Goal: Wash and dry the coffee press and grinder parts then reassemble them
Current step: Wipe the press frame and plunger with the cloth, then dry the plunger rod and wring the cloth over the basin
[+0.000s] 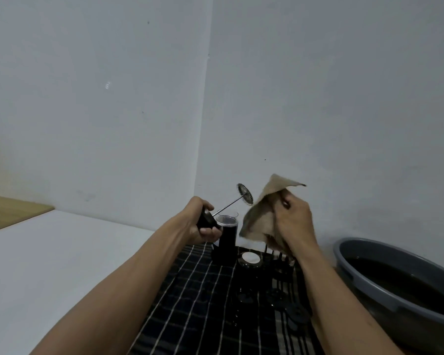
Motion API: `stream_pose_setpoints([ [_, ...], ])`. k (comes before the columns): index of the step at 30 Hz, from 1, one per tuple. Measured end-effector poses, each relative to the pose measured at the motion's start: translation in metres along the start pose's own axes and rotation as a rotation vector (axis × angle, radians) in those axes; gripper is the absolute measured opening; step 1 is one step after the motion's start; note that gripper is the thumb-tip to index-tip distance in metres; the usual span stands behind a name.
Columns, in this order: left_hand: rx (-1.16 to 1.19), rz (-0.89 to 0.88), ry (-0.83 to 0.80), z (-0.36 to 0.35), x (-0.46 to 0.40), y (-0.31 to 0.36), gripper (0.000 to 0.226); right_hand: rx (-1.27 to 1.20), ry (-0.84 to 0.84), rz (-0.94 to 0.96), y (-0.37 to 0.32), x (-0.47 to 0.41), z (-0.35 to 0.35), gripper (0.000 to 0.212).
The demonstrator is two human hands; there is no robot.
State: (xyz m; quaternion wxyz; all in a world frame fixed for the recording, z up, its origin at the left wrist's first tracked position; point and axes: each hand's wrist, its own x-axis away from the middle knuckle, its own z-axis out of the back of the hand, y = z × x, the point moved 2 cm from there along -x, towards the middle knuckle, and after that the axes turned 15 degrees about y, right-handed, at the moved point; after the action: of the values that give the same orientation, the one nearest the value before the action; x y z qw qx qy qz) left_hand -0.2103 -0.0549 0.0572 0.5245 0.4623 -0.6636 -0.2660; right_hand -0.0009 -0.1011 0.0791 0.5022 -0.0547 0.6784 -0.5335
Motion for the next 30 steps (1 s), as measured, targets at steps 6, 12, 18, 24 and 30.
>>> stream_pose_setpoints([
  [6, 0.07, -0.019, -0.016, -0.018, 0.003, -0.005, 0.025, 0.304, -0.049, 0.171, 0.01, 0.008, -0.022, 0.019],
  [12, 0.323, -0.104, 0.117, -0.005, -0.004, -0.012, 0.02, -0.07, -0.033, -0.227, 0.009, 0.013, -0.018, 0.051],
  [18, 0.263, -0.051, -0.044, -0.033, 0.002, -0.035, 0.035, -0.338, -0.061, -0.506, -0.016, 0.03, -0.041, 0.041],
  [24, 0.255, -0.138, 0.008, -0.04, 0.014, -0.021, 0.042, -0.193, -0.195, -0.319, -0.03, 0.024, -0.044, 0.021],
  [30, 0.066, -0.256, 0.085, -0.03, 0.015, -0.019, 0.031, 0.367, -0.423, -0.046, -0.021, 0.035, -0.037, 0.04],
])
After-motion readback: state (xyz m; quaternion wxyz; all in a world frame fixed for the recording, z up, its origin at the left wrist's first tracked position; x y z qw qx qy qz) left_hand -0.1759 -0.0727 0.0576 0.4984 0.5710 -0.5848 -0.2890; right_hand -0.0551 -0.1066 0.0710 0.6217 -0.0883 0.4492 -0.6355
